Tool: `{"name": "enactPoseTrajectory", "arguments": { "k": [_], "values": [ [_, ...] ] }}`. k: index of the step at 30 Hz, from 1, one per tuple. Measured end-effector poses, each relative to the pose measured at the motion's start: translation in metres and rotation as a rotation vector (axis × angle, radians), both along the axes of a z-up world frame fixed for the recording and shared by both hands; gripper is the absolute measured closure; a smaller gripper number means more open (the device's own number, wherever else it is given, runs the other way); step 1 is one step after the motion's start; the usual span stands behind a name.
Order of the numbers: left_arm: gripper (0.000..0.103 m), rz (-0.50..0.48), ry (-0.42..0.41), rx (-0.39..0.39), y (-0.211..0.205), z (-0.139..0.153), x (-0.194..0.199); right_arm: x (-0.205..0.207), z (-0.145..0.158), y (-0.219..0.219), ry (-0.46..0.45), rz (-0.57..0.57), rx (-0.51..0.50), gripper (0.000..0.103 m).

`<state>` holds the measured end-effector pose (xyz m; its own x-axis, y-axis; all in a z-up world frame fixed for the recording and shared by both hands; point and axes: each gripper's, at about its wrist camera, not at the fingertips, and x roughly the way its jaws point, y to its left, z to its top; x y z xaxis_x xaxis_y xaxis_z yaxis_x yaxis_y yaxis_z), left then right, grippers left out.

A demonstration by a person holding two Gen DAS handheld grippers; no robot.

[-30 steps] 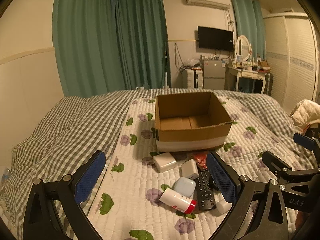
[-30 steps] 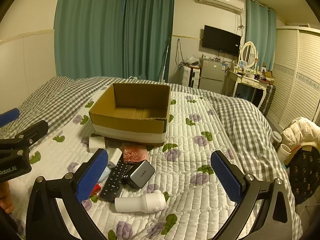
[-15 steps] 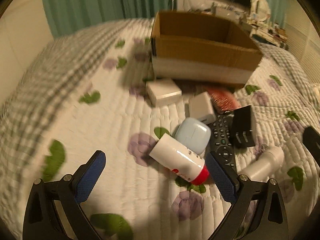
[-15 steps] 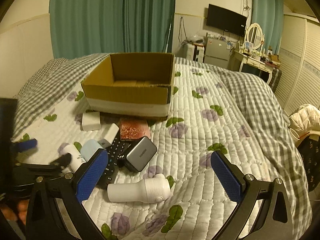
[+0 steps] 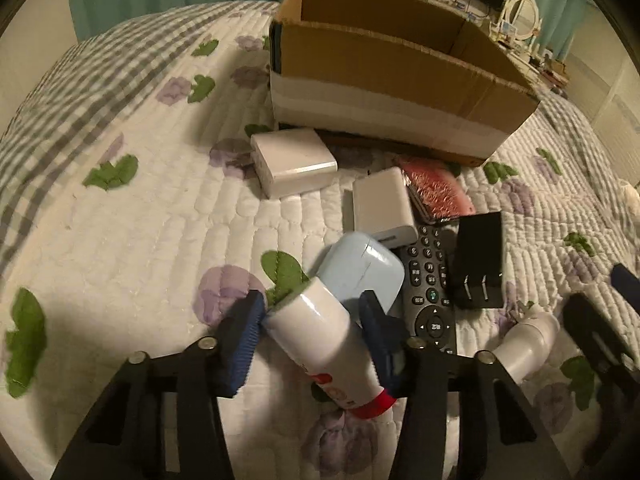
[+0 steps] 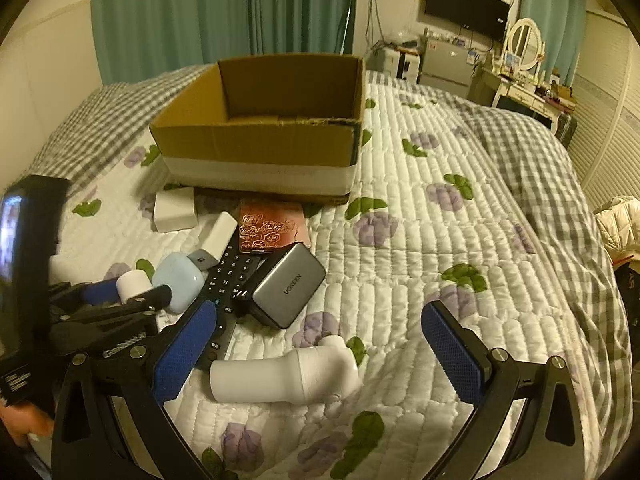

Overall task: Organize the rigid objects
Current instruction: 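Grasp the white-and-red spray can with the left gripper while the right grasps the grey UGREEN charger, then carry both items over the box and open both grippers to drop them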

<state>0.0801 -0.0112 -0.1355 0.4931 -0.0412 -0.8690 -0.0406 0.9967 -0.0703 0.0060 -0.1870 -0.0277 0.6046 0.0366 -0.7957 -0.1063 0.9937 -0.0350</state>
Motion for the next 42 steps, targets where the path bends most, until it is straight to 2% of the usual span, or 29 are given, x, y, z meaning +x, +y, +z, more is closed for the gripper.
{"name": "enactPoseTrajectory", "arguments": {
  "k": [7, 11, 12, 14, 16, 20, 25, 31, 36, 42],
  "values": [
    [0.060, -0.023, -0.062, 0.028, 0.015, 0.025, 0.000, 0.044, -0.026, 0.014, 0.115, -0.014, 0.014, 0.002],
    [0.061, -0.024, -0.095, 0.047, 0.024, 0.035, 0.006, 0.065, -0.049, 0.015, 0.211, -0.046, 0.071, 0.018],
    [0.061, -0.022, -0.101, 0.047, 0.024, 0.038, 0.007, 0.068, -0.053, 0.016, 0.224, -0.045, 0.084, 0.020],
    [0.062, -0.021, -0.108, 0.048, 0.026, 0.039, 0.009, 0.074, -0.064, 0.018, 0.258, -0.034, 0.110, 0.033],
    [0.063, -0.025, -0.117, 0.054, 0.025, 0.041, 0.008, 0.077, -0.071, 0.019, 0.274, -0.035, 0.118, 0.039],
    [0.064, -0.027, -0.122, 0.057, 0.024, 0.043, 0.005, 0.073, -0.063, 0.013, 0.232, -0.035, 0.150, 0.052],
    [0.065, -0.037, -0.148, 0.059, 0.022, 0.051, -0.002, 0.058, -0.047, 0.014, 0.156, -0.009, 0.145, 0.058],
    [0.065, -0.054, -0.210, 0.066, 0.018, 0.076, -0.006, 0.037, -0.011, 0.017, 0.017, 0.031, 0.122, 0.059],
    [0.065, -0.058, -0.247, 0.059, 0.016, 0.098, 0.006, 0.041, 0.022, 0.021, -0.067, 0.050, 0.141, 0.059],
    [0.066, -0.064, -0.330, 0.032, 0.015, 0.135, 0.032, 0.056, 0.085, 0.027, -0.189, 0.097, 0.128, 0.059]
  ]
}}
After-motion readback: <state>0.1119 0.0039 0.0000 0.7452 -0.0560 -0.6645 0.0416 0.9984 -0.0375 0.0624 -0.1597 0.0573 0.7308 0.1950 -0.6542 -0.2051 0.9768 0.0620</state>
